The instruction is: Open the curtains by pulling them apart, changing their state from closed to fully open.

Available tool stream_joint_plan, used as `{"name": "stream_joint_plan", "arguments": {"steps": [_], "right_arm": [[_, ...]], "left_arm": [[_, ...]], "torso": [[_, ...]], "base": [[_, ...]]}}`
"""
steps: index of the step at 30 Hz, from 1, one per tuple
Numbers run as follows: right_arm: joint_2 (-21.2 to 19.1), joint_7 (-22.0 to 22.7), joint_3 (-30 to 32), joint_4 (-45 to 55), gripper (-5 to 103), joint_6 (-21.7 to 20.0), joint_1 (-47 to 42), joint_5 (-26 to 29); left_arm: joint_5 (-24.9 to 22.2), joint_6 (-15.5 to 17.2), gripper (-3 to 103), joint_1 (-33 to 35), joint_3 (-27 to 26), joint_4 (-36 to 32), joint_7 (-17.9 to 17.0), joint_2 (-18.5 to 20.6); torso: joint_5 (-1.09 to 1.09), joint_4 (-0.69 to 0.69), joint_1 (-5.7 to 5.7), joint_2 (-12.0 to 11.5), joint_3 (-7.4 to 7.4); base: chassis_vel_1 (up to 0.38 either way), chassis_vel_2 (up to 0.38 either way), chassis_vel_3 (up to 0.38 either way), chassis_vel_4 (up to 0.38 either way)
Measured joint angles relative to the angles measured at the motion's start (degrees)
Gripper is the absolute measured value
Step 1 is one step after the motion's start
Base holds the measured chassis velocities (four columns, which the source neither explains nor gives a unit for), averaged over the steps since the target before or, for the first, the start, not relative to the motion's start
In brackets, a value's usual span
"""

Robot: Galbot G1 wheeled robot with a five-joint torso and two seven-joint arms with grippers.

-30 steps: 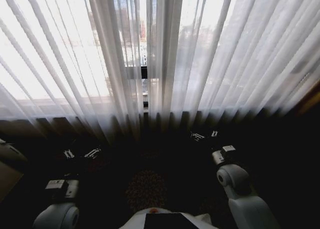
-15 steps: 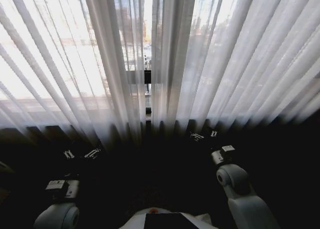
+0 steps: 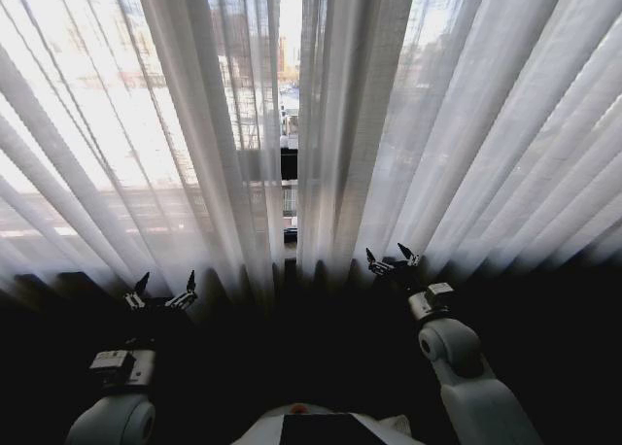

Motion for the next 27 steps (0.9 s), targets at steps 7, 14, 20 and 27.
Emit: {"name": "stream_joint_plan", "arguments": {"steps": [7,14,20,27], "right_arm": [[0.3,0.0,-0.1,-0.4,100,0.1,0.1,-0.1],[0.5,0.0,-0.3,-0.8,100,0.2,-0.1,-0.7],[0.5,0.0,-0.4,-1.1,100,1.0,0.0,-0.7],[0.6,0.0,-0.6,-1.1,100,1.2,-0.1,-0.7]], "left_arm": [[0.0,0.0,100,-0.1,0.0,0.2,0.0,0.0],[0.0,-0.1,100,-0.1,0.0,0.4,0.0,-0.1],[0.0,-0.4,100,0.0,0.0,0.4,0.0,-0.2],[0.1,-0.7,100,0.1,-0.1,0.5,-0.1,-0.3]], "torso": [[0.01,0.02,-0.16,0.1,-0.06],[-0.02,0.02,-0.12,0.1,-0.04],[0.01,0.02,-0.06,0.0,-0.02],[-0.04,0.02,-0.05,0.0,-0.02]], "base": [[0.060,0.166,-0.031,-0.163],[0.177,0.230,-0.153,-0.207],[0.144,0.353,-0.143,-0.349],[0.117,0.257,-0.128,-0.269]]}}
